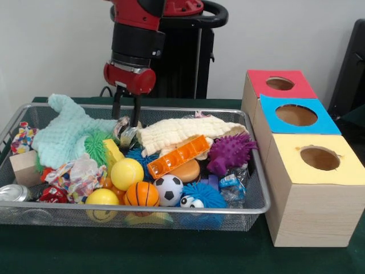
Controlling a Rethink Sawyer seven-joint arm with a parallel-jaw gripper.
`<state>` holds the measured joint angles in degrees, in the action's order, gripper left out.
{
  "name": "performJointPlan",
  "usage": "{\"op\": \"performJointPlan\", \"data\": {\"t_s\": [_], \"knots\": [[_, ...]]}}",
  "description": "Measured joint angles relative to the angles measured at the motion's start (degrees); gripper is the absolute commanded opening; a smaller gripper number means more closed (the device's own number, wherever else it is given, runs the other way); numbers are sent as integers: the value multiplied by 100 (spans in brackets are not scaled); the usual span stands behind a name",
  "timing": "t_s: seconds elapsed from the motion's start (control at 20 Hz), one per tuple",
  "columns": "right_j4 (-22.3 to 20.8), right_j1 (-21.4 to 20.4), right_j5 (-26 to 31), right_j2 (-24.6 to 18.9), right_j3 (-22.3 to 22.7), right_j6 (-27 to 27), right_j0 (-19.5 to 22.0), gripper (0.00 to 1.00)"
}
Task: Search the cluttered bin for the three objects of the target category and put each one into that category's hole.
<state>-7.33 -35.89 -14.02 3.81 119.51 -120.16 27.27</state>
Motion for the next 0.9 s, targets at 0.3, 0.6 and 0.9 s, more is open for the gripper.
{"op": "performJointPlan", "data": {"t_s": [0.3, 0.6, 0.9], "knots": [[-168, 245, -629, -117, 175, 0, 8, 100], [-165, 266, -690, -299, 400, 0, 15, 100], [-166, 268, -874, -323, 513, 0, 48, 100]]}}
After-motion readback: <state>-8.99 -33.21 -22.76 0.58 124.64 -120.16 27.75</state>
